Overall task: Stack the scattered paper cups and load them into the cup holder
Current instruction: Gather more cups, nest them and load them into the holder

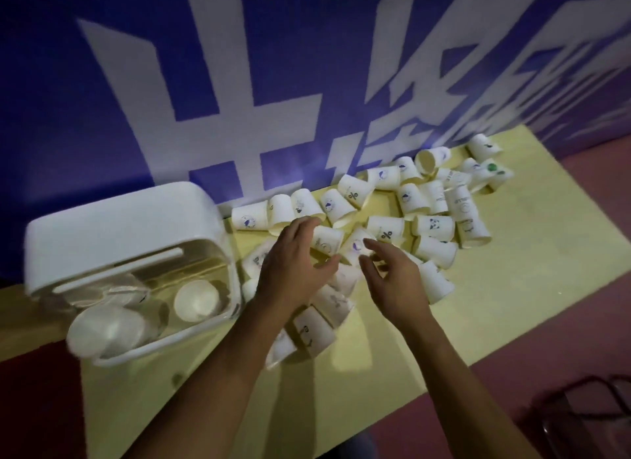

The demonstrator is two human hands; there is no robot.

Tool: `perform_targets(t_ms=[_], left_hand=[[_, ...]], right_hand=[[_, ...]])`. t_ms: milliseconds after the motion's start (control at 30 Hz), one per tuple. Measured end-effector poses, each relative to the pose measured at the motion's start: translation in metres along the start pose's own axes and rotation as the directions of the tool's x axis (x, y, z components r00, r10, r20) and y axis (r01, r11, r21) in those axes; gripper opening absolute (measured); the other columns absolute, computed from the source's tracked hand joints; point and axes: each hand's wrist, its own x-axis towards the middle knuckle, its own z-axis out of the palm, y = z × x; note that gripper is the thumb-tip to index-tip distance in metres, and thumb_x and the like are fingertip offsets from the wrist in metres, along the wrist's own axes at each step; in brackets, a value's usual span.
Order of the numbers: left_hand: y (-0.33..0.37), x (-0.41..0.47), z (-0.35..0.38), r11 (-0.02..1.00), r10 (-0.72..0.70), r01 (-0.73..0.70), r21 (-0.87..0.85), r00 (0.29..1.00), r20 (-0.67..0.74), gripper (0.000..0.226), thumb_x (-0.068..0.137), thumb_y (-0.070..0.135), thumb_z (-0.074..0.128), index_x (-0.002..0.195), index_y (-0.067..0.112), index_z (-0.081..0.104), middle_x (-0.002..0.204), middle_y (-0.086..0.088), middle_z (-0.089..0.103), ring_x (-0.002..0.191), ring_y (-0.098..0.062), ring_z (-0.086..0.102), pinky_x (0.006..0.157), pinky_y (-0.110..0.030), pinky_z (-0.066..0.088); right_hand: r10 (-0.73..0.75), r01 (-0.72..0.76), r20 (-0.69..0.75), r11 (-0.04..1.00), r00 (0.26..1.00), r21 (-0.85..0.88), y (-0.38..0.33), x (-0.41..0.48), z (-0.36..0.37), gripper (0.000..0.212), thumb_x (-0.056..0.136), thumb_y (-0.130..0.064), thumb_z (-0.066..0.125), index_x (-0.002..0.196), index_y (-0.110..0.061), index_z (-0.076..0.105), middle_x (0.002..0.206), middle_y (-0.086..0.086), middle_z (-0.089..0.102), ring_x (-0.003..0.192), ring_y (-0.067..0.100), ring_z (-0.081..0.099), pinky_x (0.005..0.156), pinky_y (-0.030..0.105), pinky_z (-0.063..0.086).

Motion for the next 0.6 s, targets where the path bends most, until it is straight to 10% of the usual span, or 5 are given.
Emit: perform_targets(t_ms=[600], left_hand=[[0.036,0.215,0.156,0.857,-0.046,-0.148,0.493,0.932,0.359,0.076,0.085,0.021,0.077,0.151,0.027,0.041,0.156,0.003,0.043,0.142,-0.020,0.040,0.113,-0.037,0.039]], right_hand=[[0.078,-0.078,0.034,0.997,0.996,-0.006,0.163,0.158,-0.124,0.030,0.096,-0.026,0.068,0.126,-0.021,0.070,0.123,-0.007,0.068,0.101,0.010,0.064,0.089,0.034,0.055]])
